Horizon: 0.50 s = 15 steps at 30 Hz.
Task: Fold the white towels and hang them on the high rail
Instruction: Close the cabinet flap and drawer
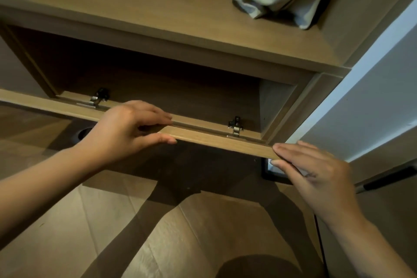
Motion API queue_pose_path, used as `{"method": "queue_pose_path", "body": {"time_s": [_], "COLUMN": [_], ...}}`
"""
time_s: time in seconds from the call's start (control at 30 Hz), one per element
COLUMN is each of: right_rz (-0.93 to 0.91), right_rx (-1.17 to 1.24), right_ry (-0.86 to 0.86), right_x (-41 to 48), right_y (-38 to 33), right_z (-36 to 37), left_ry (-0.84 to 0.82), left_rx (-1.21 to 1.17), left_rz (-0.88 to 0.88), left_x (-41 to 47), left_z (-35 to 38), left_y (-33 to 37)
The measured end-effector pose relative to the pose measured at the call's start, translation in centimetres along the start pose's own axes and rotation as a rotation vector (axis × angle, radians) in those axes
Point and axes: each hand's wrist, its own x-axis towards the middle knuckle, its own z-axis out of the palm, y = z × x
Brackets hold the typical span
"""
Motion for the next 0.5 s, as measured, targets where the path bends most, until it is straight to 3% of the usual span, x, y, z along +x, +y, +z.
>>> {"method": "queue_pose_path", "body": {"time_s": [0.23, 0.37, 0.5], "right_rz": [0.017, 0.071, 0.117], "right_rx": [-0.066, -0.107, -0.131], "right_ry": [0.149, 0.220, 0.236], "right_x": [3.7, 6.0, 8.0], "right_y": [0.8, 1.4, 2.0], "right_z": [-0.1, 0.0, -0.2], "left_ry": [0.182, 0.306, 0.298], "left_rx": [0.095, 0.297, 0.368], "left_rz": [0.012, 0.150, 0.134], "left_x": [3.2, 4.9, 7.0], "left_z": [-0.8, -0.8, -1.2], "left_y": [-0.5, -1.0, -1.0]}}
